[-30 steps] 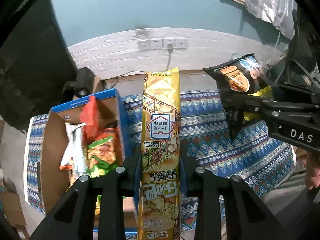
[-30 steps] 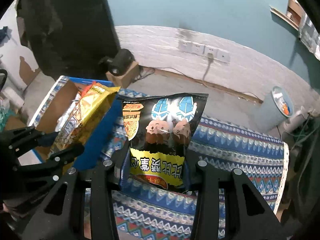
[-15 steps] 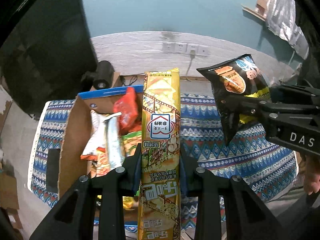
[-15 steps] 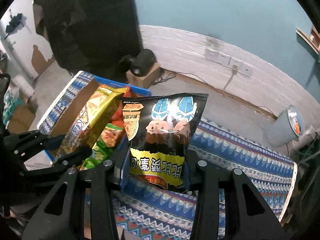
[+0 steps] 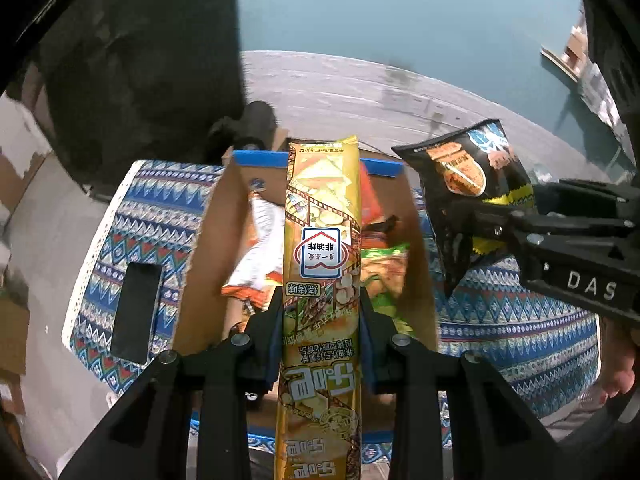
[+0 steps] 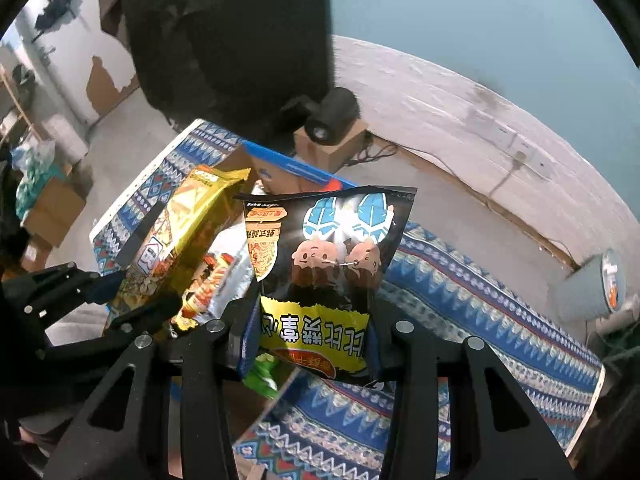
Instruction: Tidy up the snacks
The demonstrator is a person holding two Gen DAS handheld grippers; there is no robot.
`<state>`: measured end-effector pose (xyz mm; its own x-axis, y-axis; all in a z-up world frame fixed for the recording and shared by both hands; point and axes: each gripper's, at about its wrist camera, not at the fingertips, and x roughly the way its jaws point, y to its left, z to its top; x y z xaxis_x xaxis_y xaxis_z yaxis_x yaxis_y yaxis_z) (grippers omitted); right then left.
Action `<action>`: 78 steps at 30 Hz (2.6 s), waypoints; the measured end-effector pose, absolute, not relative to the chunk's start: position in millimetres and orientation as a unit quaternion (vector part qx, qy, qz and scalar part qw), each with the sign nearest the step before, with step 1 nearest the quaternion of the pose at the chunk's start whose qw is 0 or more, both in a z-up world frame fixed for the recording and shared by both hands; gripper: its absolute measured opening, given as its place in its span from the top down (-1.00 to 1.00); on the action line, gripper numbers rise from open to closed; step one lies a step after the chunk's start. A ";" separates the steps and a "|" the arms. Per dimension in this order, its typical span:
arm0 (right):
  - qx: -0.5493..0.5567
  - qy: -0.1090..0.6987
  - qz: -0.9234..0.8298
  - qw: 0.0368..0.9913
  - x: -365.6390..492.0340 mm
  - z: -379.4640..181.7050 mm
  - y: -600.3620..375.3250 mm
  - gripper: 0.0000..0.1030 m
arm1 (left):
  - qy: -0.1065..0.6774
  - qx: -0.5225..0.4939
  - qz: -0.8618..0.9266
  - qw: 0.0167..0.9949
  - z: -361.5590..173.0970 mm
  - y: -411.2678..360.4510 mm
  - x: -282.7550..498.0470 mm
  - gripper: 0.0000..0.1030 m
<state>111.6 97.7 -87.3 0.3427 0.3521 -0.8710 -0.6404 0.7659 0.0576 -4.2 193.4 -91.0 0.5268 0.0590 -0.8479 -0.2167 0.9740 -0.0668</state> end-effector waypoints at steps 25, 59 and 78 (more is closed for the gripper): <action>-0.159 0.491 0.309 0.799 121.8 -94.8 128.4 -0.14 | 0.468 -0.112 0.130 0.867 -93.6 225.7 -3.2 -0.02; -0.093 0.423 0.271 0.860 82.6 -23.6 13.5 -0.55 | 0.365 -0.017 0.121 0.923 -15.9 153.6 -31.8 -0.72; -0.099 0.415 0.268 0.864 76.1 -19.4 6.3 -0.55 | 0.369 -0.012 0.105 0.923 -14.9 138.8 -28.3 -0.72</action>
